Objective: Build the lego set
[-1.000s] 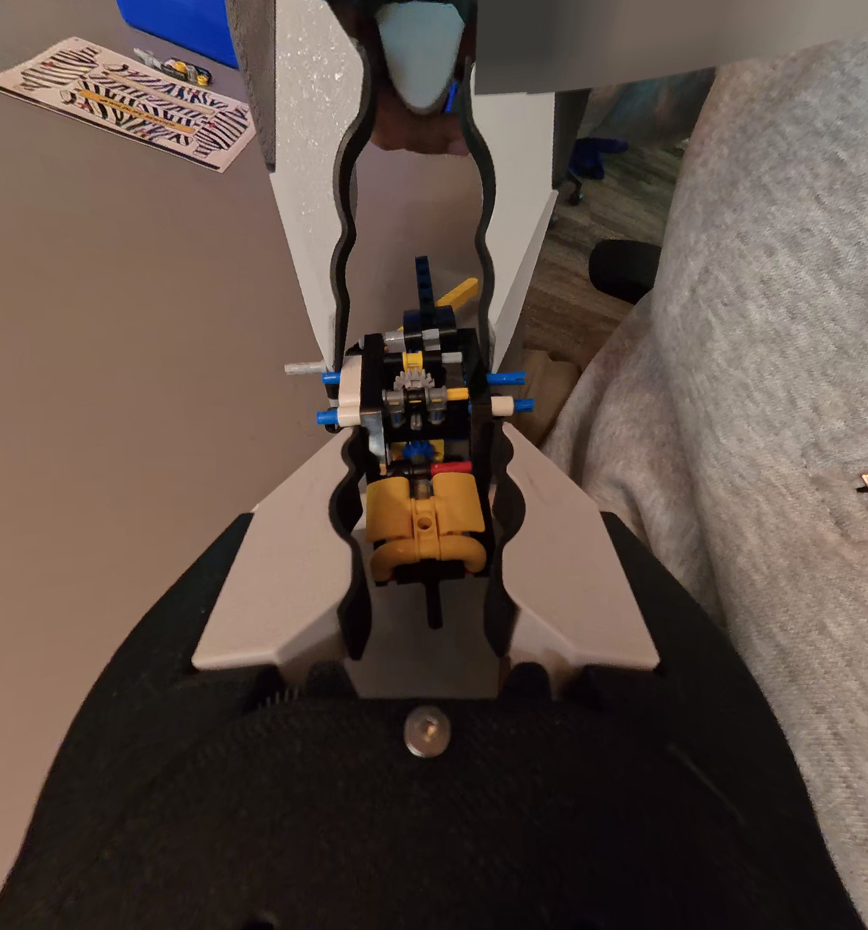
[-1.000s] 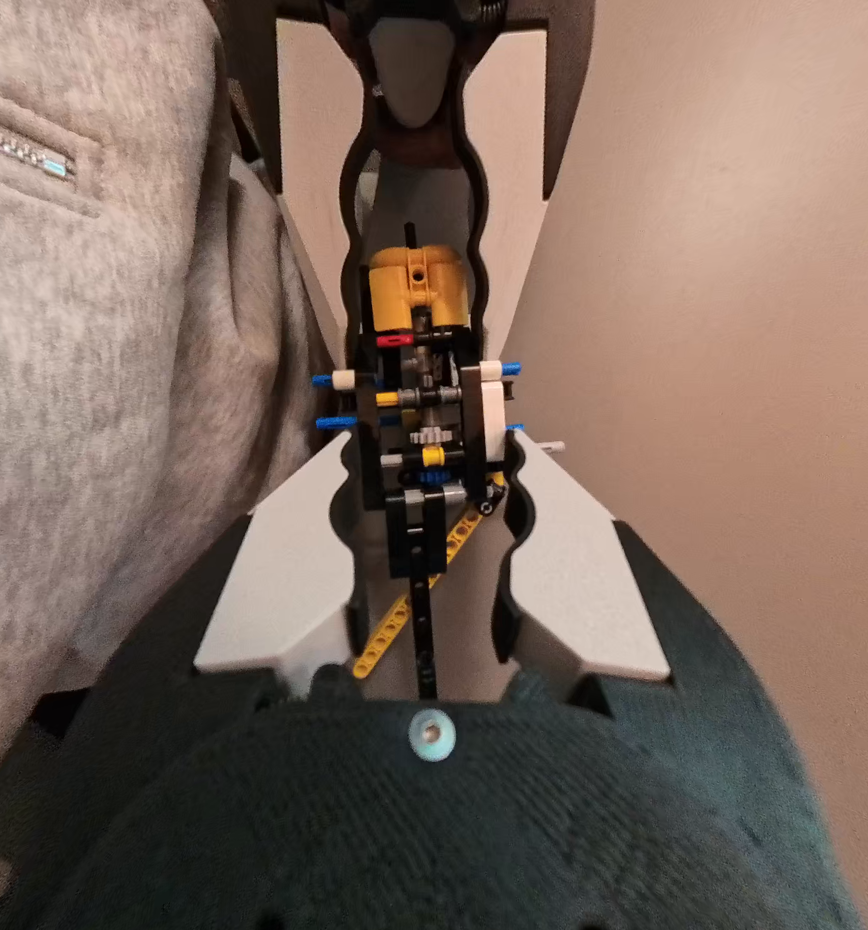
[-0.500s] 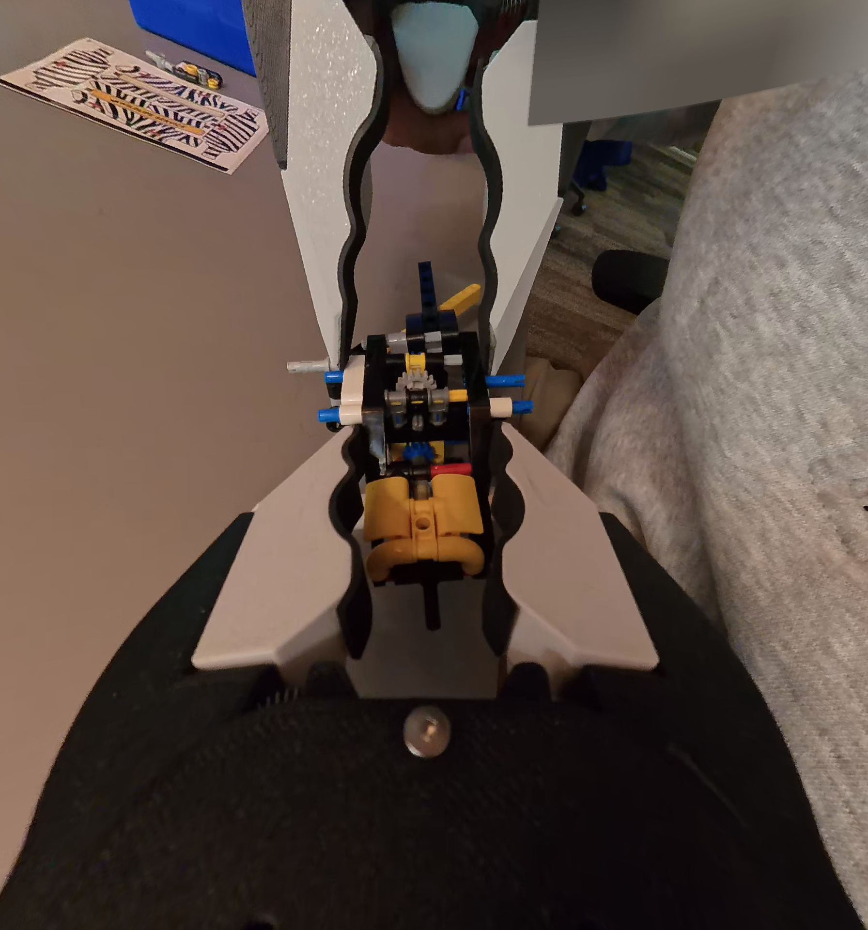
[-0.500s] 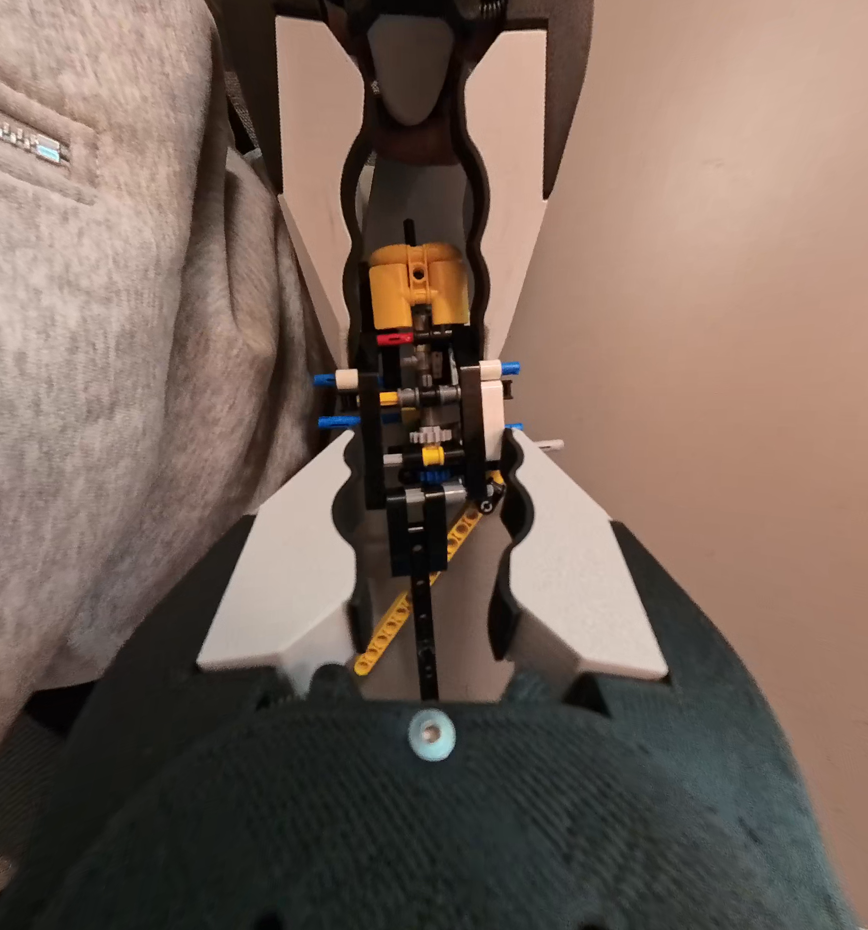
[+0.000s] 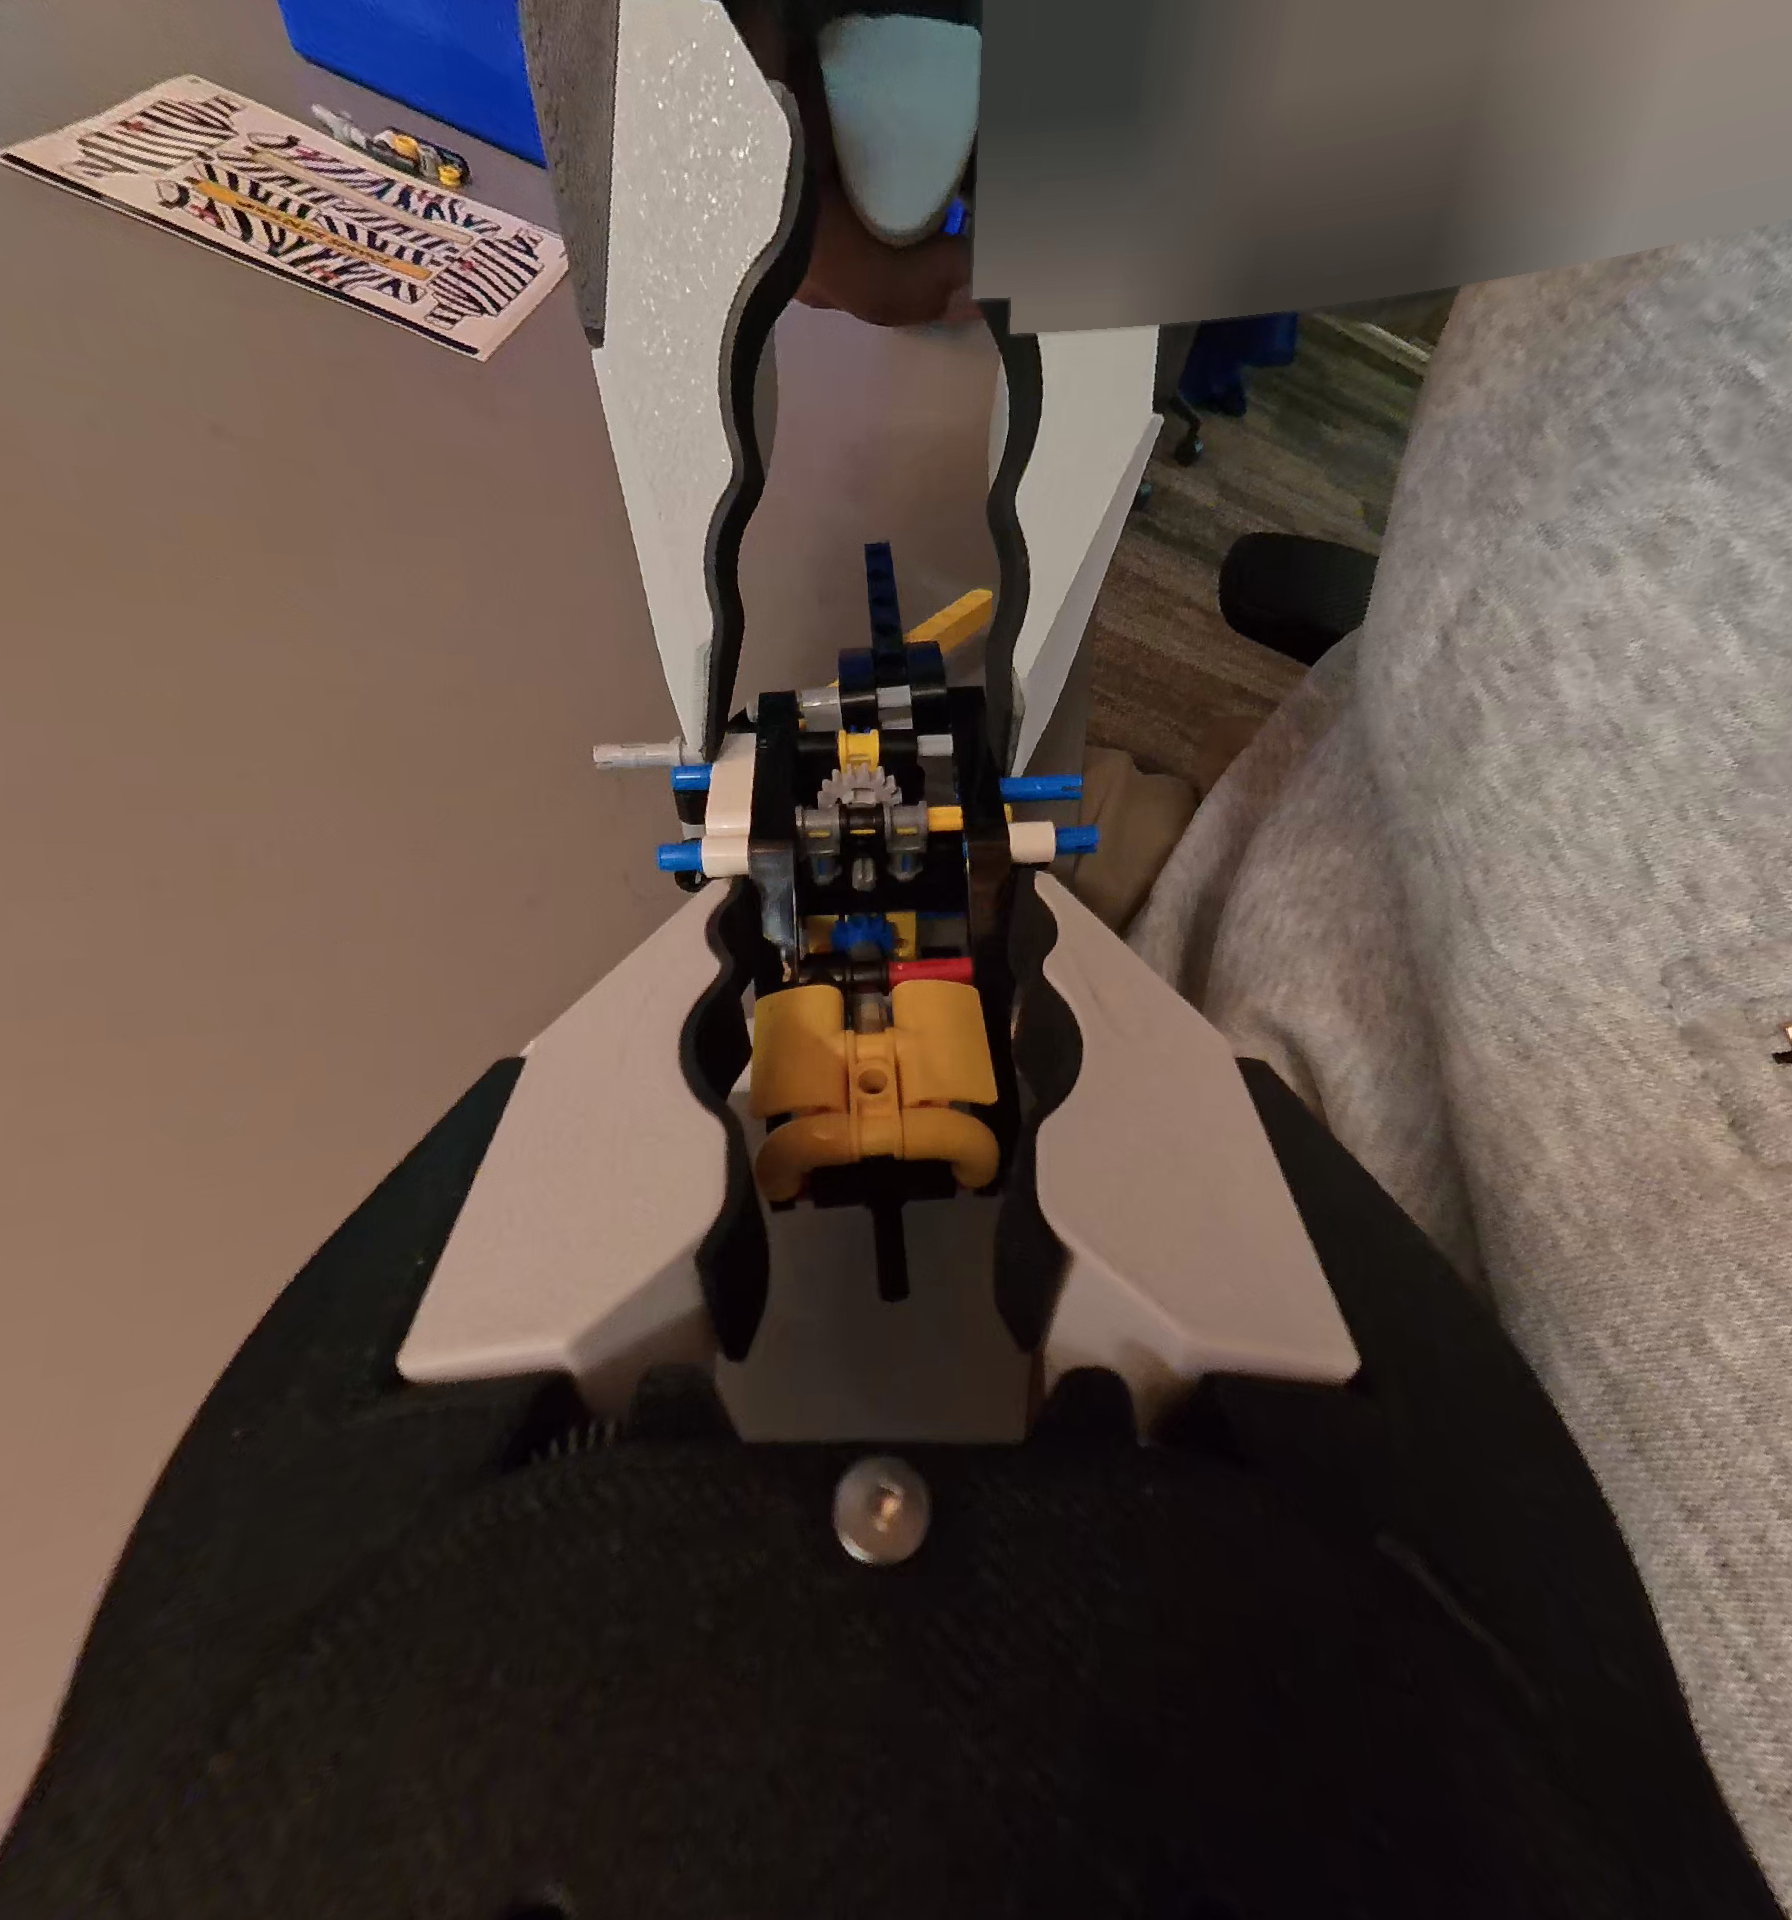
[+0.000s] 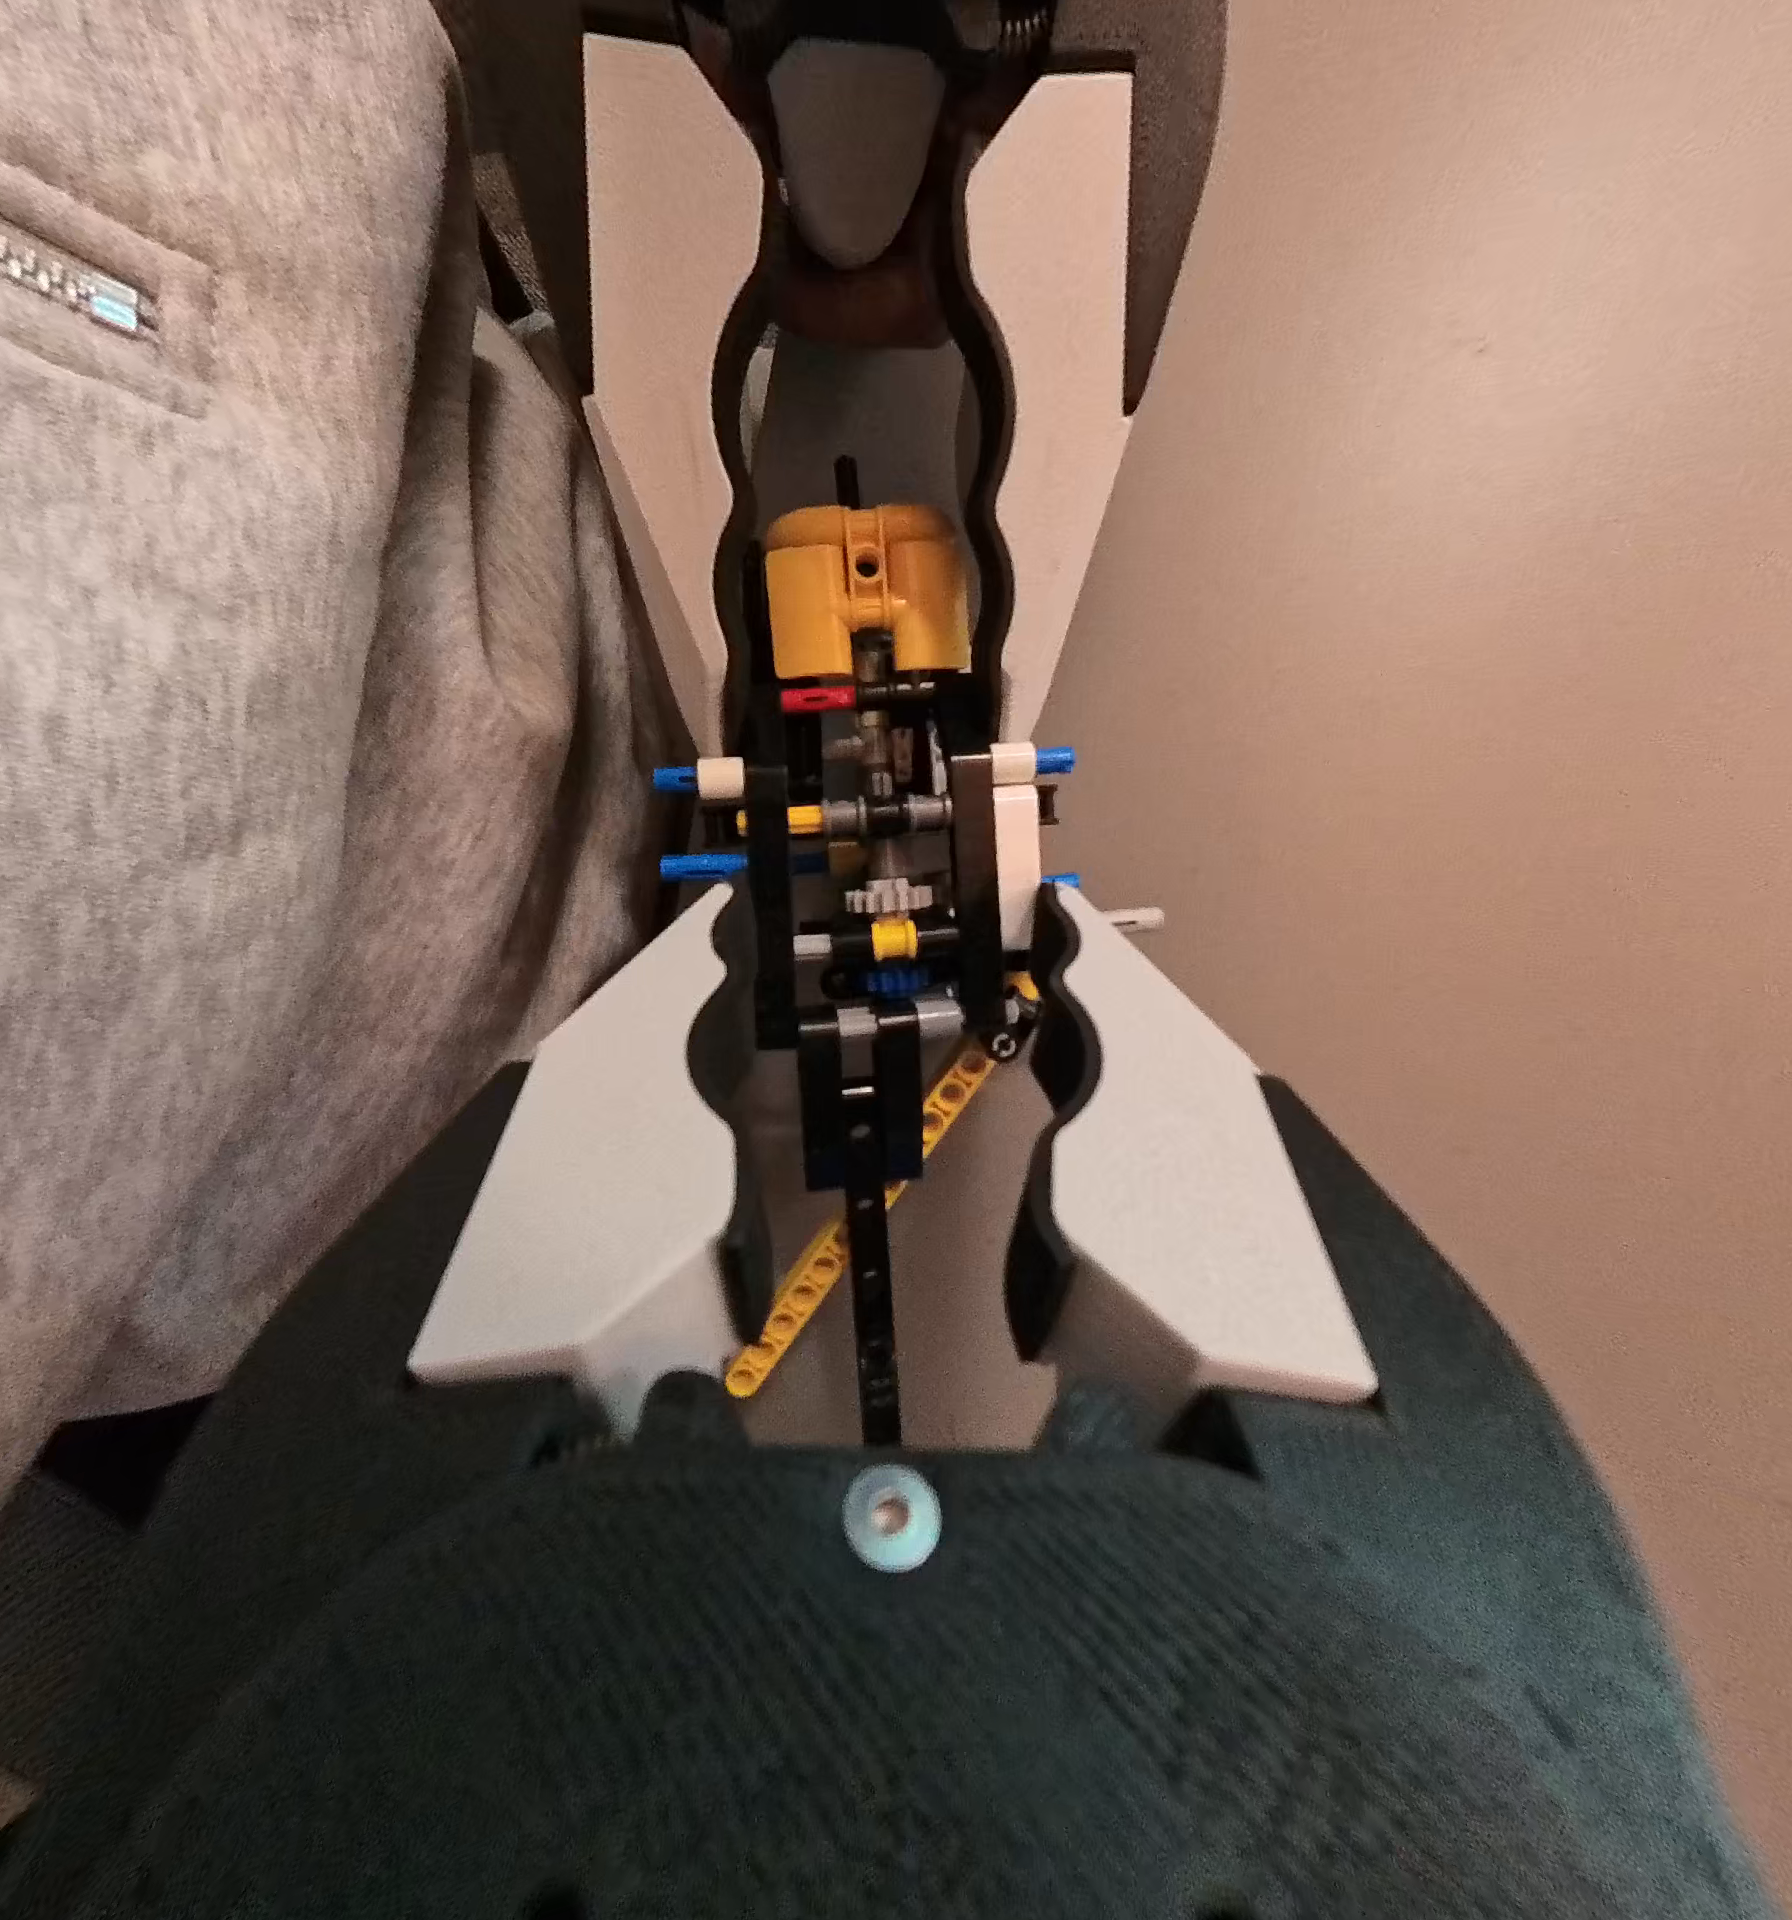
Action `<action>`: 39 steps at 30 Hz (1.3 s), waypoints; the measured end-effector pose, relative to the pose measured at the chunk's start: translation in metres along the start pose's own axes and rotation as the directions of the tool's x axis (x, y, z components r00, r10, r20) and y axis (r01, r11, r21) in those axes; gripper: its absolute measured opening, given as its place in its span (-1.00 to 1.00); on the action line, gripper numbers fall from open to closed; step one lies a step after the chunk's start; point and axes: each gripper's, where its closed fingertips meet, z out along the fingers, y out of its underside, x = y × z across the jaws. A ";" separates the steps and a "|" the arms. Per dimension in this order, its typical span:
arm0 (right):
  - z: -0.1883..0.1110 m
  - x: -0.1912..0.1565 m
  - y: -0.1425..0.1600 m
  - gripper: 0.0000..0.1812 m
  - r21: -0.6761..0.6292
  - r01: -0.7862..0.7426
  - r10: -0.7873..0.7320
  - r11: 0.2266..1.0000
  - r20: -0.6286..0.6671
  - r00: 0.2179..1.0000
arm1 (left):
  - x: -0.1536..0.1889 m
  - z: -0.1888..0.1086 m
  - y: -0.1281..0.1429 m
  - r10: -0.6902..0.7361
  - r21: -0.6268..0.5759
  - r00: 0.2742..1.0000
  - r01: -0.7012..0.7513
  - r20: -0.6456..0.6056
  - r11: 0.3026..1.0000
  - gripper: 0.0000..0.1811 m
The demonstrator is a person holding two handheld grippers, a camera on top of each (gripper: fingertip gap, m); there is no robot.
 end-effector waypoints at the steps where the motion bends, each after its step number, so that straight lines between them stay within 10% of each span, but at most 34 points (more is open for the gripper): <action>1: 0.000 0.000 0.000 -0.42 0.004 -0.003 0.003 1.000 0.002 1.000 | 0.000 0.000 0.000 -0.001 0.000 1.000 0.001 0.001 1.000 -0.47; 26: -0.034 0.025 -0.009 -0.25 0.260 -0.110 0.153 0.959 -0.150 0.977 | -0.016 -0.003 -0.002 -0.130 0.049 0.991 0.128 0.023 0.990 -0.45; 39: -0.058 0.017 -0.006 -0.32 0.515 -0.158 0.299 0.843 -0.203 0.932 | -0.073 -0.035 -0.015 -0.579 0.348 0.815 0.537 0.022 0.768 -0.46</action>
